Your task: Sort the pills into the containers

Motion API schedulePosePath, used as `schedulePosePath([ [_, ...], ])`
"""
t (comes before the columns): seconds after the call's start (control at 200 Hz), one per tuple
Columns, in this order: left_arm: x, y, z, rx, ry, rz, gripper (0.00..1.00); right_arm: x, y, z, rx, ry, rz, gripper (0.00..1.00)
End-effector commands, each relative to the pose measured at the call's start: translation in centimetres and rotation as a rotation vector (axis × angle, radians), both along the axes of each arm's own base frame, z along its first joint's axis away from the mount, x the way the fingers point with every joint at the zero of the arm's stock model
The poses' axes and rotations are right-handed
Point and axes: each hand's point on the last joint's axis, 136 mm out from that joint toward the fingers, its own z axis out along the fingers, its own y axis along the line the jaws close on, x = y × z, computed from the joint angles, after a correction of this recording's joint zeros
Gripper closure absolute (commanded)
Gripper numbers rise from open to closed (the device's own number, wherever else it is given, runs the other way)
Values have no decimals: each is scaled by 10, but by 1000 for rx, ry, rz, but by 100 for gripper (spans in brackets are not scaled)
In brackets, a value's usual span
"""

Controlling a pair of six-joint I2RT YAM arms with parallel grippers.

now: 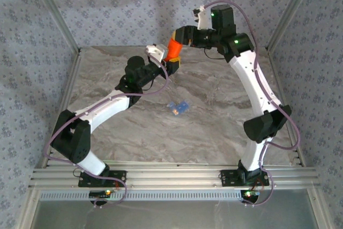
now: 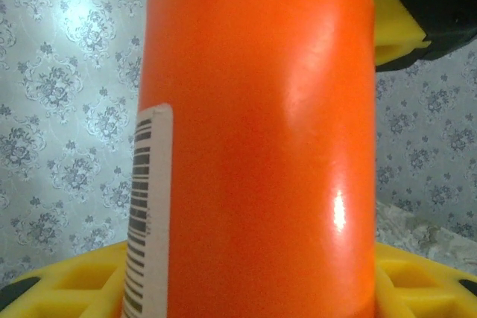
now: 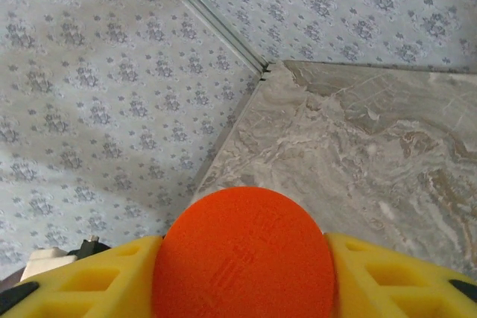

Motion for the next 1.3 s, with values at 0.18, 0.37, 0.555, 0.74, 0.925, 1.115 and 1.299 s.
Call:
schedulePosePath([
  [0.18,-8,-1,30,-42,-77,10,100,-5,11,-6,-24,35,-9,56],
  [0.37,1,-2,35,-29,-123,82,100,-6,11,-37,-146,123,-232,56],
  [0.555,7,-3,38,-34,-132,105,100,-11,23,-29,-122,106,-260,52],
  [0.74,6,0,39,-31,-128,114,100,3,-4,0,15,111,-278,29],
  [0.925,3,0,40,-23,-126,102,100,-5,-21,46,169,15,-194,10],
  [1.115,-4,-4,42,-15,-112,48,100,-11,-44,59,196,-37,-137,9],
  [1.299,-15,-11,43,-38,-52,-77,100,-10,-38,55,151,-87,31,9],
])
